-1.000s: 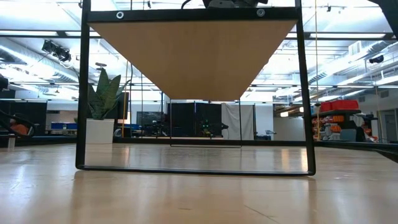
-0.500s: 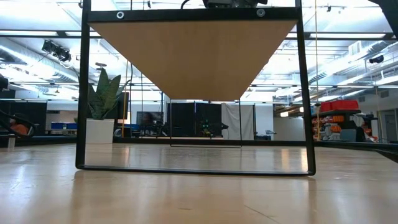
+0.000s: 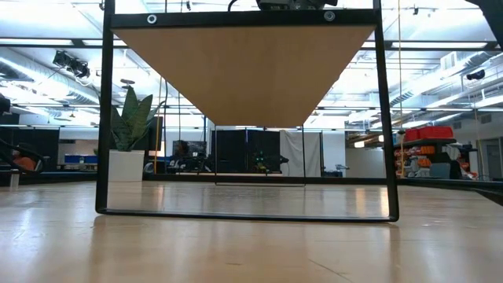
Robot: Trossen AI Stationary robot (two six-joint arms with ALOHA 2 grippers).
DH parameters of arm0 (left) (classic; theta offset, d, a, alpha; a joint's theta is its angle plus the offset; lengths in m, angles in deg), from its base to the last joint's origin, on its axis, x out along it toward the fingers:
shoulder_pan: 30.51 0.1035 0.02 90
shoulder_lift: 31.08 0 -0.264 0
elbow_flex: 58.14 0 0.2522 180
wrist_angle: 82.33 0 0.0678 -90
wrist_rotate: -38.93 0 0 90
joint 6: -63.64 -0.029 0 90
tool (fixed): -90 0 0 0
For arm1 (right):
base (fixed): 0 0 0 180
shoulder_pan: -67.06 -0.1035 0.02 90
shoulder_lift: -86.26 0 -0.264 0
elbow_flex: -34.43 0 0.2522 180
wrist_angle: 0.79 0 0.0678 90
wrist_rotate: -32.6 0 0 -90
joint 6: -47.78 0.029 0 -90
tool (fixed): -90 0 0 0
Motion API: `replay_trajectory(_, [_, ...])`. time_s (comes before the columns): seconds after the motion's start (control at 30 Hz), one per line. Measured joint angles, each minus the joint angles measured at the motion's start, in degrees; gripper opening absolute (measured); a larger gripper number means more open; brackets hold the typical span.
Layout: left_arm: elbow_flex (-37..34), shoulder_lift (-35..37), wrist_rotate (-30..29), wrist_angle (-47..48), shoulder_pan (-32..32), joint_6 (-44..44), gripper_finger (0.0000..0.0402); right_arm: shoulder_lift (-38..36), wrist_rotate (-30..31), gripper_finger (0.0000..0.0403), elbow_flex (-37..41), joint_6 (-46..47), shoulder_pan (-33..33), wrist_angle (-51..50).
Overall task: Pick & Place Mini shaped plates
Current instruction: Stack the leaf shaped plate on top of the leaf shaped plate on the shelf
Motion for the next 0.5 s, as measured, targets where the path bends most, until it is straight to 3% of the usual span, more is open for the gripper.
replay_trajectory(0.37, [0.0,-0.01,0.01,0.01,0.0,0.01,0.0014,-1.61,0.24,0.0106,0.0,-3.66,-0.26,1.16])
replay_trajectory(0.5, [0.0,-0.01,0.0,0.01,0.0,0.01,0.0014,-4.0,4.6,0.0114,0.0,-7.89,-2.19,1.01])
